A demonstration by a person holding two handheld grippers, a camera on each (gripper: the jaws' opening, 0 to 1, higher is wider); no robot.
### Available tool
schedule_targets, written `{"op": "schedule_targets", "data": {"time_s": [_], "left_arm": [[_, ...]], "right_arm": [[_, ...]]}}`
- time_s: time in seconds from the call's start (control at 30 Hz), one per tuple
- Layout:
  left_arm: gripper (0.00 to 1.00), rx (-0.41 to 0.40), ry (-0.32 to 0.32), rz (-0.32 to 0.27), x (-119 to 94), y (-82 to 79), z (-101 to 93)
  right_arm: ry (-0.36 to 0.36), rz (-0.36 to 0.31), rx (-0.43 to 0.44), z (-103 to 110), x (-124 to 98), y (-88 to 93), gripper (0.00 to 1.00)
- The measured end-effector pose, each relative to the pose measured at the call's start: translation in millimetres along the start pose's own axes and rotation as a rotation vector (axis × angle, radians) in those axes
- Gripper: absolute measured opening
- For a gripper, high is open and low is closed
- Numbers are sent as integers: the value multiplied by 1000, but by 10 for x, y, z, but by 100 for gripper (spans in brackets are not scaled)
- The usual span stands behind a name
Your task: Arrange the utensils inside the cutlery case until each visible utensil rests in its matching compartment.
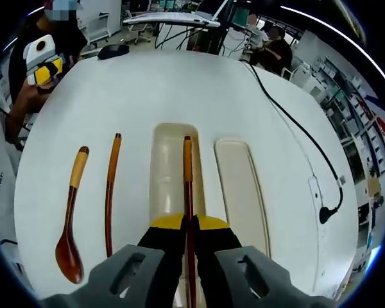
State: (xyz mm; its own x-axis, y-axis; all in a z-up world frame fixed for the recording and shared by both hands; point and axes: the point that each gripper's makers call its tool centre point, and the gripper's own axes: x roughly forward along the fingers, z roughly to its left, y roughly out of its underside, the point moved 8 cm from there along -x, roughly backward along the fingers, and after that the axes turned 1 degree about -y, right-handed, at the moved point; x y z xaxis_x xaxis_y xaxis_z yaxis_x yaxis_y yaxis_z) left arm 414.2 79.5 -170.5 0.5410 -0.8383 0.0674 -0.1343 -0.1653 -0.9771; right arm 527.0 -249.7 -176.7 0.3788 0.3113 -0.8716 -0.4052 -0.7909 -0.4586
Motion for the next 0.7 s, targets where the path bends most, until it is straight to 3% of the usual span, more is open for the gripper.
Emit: {"op": "schedule_targets", "data": {"time_s": [0.37,0.7], "left_arm": [[7,-4,0,10,2,40,-21],[7,-3,10,19,39,35,-55]], "right_arm": [[-3,-33,17,-8,-12,13,7],[32,-56,71,-33,-290,227,9]]}}
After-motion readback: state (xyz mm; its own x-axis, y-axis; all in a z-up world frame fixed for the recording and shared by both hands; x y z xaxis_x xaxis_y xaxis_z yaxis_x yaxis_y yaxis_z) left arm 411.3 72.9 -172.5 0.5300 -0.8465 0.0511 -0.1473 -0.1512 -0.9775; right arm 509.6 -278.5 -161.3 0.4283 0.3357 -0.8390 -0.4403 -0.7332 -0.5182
